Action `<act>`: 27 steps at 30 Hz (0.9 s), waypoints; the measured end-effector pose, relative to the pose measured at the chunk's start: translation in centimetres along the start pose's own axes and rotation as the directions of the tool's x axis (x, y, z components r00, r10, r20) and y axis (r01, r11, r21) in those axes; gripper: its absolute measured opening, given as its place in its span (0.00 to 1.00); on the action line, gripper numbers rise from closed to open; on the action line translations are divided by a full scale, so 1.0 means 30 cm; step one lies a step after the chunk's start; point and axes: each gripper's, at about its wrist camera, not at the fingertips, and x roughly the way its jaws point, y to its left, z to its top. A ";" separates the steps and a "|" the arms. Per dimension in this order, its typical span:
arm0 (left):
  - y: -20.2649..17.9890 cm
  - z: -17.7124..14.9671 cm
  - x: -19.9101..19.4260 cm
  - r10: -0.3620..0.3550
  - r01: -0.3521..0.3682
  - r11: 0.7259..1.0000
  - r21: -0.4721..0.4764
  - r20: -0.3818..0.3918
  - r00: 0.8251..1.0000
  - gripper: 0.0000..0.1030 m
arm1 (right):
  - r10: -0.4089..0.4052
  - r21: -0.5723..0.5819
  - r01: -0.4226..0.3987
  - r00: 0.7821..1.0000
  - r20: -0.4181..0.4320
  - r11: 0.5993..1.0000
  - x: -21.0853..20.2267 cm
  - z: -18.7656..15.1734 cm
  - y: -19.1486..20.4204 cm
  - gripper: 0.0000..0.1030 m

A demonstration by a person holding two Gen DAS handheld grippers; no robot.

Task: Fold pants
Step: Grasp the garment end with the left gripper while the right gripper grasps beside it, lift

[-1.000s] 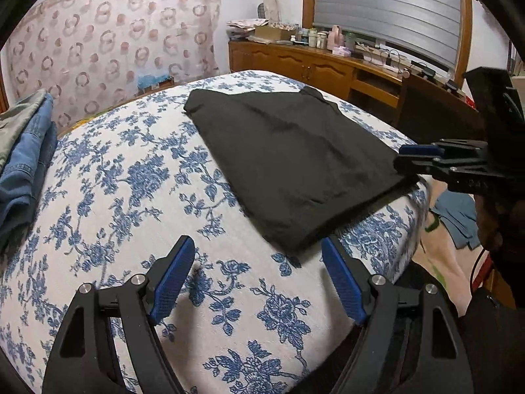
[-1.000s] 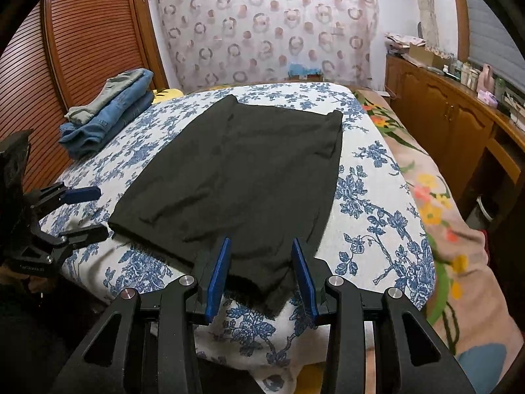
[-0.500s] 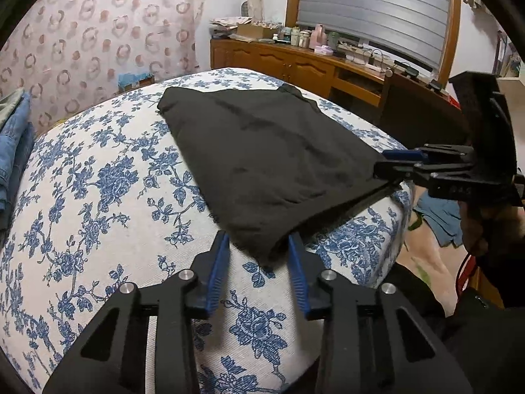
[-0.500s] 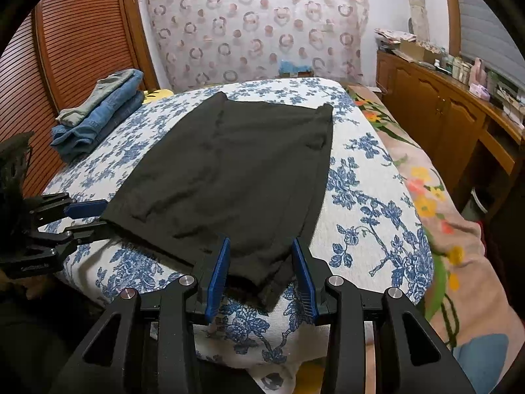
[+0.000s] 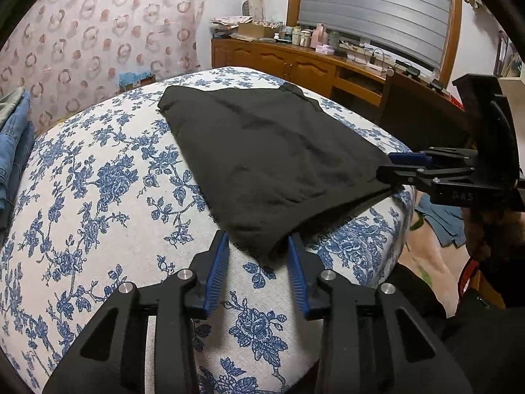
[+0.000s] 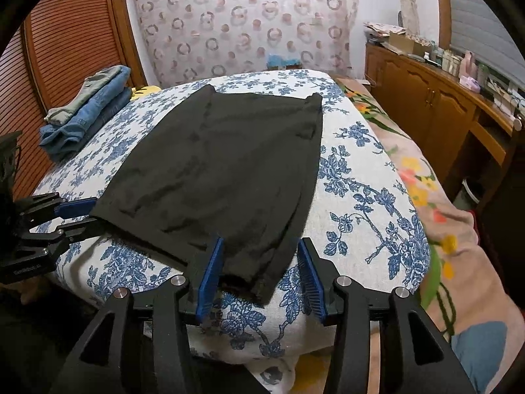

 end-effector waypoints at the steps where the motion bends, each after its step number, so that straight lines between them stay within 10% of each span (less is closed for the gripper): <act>1: 0.003 0.004 0.004 0.002 -0.002 1.000 0.001 -0.001 1.000 0.36 | 0.012 0.002 -0.012 1.000 0.001 1.000 -0.002 -0.002 -0.002 0.47; 11: 0.002 0.024 0.011 0.013 -0.013 1.000 0.005 0.009 1.000 0.27 | 0.112 0.016 -0.112 0.994 0.002 0.994 -0.007 -0.012 -0.014 0.15; 14: 0.006 0.039 -0.001 0.030 -0.030 0.999 -0.015 0.022 0.999 0.10 | 0.129 0.029 -0.130 0.992 0.013 0.991 -0.004 -0.009 -0.021 0.11; 27: -0.004 0.175 -0.267 0.069 -0.070 0.998 -0.005 0.241 0.968 0.08 | 0.179 -0.039 -0.175 0.957 0.226 0.984 -0.204 0.127 0.002 0.10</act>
